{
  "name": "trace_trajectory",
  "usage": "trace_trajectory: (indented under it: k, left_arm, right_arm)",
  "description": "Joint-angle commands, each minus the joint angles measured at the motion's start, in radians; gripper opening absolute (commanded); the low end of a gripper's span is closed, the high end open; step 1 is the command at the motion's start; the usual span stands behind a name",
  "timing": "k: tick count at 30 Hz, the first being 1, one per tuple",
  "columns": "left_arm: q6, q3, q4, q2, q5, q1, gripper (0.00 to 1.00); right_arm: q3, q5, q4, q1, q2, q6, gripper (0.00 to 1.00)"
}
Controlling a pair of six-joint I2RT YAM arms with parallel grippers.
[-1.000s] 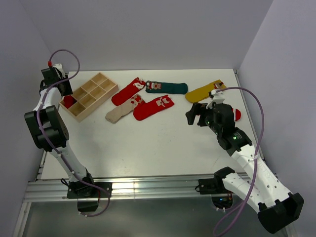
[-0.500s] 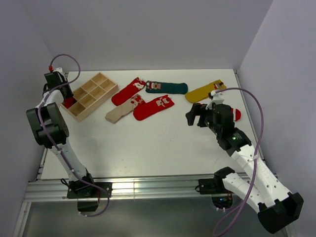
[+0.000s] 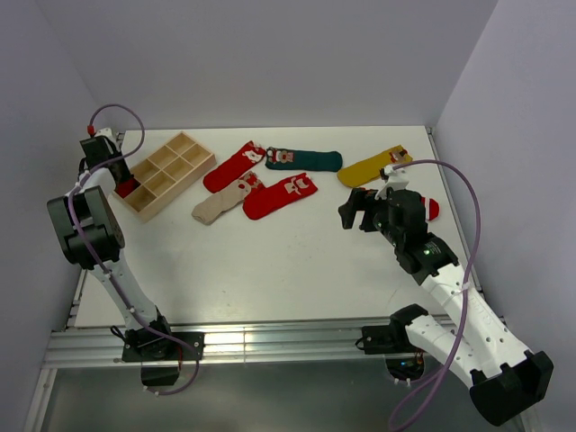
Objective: Roll the socks
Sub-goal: Place the sock in the storage box.
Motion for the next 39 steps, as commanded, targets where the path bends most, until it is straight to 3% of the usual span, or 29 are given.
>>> trace_trajectory:
  k: [1,9,20,34,37,39]
  left_arm:
    - [-0.006,-0.046,-0.105,0.004,0.005,0.016,0.00]
    - [-0.033,-0.121,-0.077,-0.064,0.048,0.016,0.00]
    - [-0.061,-0.109,-0.112,-0.038,0.114,0.015,0.00]
    - [-0.067,0.004,-0.267,0.114,0.066,0.024,0.01]
    - [-0.058,0.000,-0.230,0.096,0.071,0.025,0.09]
    - [-0.053,0.012,-0.229,0.074,0.071,0.025,0.21]
  right_arm:
    - [0.000,0.011,0.036,-0.003,-0.020,-0.022,0.96]
    - [-0.002,0.008,0.042,-0.003,-0.017,-0.019,0.96]
    - [-0.014,0.021,0.044,-0.003,-0.042,-0.016,0.96]
    - [-0.017,0.014,0.041,-0.003,-0.048,-0.013,0.96]
    - [-0.015,0.009,0.035,-0.003,-0.048,-0.011,0.96]
    - [-0.014,0.009,0.028,-0.004,-0.050,-0.011,0.95]
